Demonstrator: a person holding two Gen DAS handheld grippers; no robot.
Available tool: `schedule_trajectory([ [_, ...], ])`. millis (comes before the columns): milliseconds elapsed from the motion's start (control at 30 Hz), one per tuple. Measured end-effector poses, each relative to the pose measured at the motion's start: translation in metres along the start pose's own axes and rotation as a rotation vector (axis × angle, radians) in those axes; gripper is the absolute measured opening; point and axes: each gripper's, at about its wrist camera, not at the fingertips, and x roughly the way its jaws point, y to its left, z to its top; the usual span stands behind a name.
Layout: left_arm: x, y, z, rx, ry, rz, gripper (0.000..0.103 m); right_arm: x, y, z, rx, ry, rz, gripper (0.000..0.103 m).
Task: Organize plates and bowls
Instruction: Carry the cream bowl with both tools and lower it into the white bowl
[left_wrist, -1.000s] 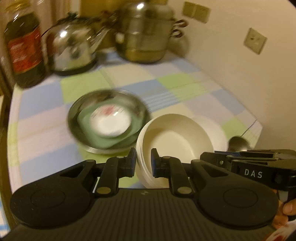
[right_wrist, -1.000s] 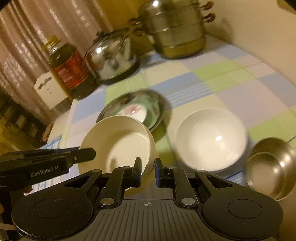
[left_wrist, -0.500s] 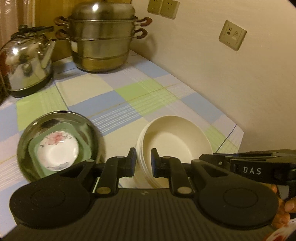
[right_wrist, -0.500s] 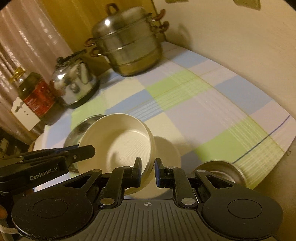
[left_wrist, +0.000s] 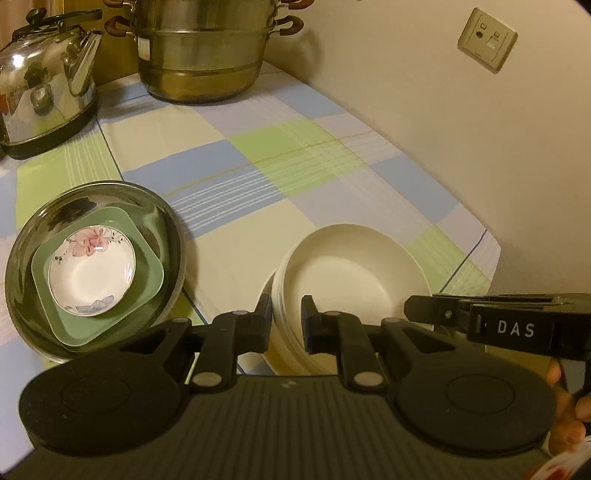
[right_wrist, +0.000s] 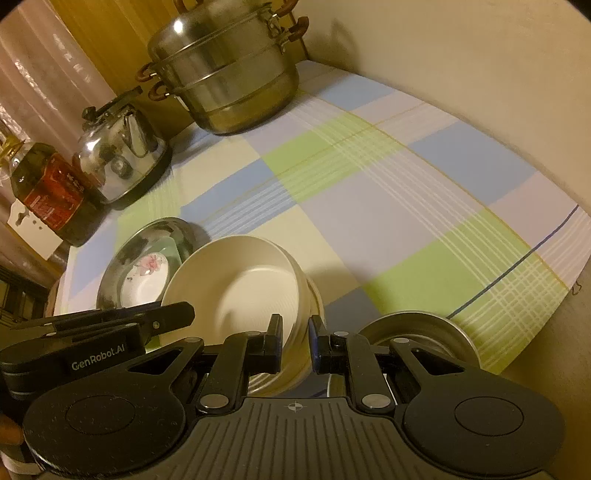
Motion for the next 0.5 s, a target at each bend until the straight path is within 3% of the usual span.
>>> schedule_trajectory([
  [500,0.0071,0.0019,-0.0031,-0.058,0.035,0.024,0.016,0.0107,-0.0048,0.0039,0.008,0.040,0.028,0.015],
])
